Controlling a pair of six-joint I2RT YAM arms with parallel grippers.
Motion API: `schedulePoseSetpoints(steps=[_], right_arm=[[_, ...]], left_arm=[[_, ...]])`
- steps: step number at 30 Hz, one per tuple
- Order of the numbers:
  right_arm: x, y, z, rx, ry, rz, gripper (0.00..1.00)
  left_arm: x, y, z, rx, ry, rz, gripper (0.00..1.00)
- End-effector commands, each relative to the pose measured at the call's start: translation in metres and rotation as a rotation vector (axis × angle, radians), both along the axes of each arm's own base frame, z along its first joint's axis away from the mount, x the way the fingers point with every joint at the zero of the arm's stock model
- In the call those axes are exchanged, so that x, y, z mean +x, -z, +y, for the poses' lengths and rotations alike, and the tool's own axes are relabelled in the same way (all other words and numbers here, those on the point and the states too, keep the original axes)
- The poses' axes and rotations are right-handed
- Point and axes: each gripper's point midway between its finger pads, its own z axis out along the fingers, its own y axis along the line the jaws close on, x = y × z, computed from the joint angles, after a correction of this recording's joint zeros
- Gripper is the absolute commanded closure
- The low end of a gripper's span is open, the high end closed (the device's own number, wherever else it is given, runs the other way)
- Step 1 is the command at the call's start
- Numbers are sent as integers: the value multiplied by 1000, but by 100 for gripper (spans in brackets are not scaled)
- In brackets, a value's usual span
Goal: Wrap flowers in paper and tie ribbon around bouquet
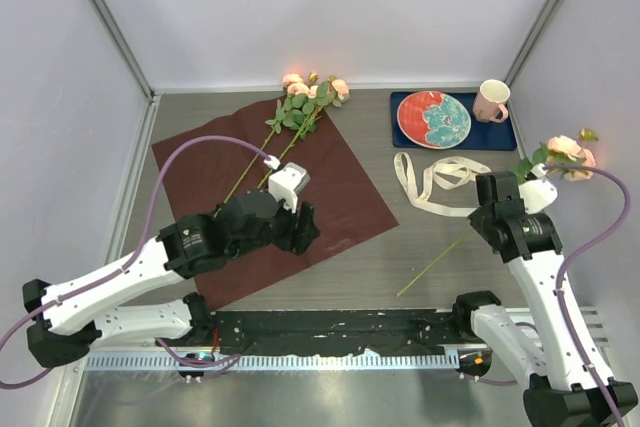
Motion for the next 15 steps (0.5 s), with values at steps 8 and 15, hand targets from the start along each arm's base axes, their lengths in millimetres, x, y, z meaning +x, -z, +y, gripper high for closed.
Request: schedulePoseSetpoints(steps=[8,15], right_arm=[[82,-81,115,80,-417,-209,100],[156,-72,279,140,-652,-274,100]], left_arm=[[18,-29,82,-58,-371,-77,37],[11,-19,86,-51,-389,-17,34]])
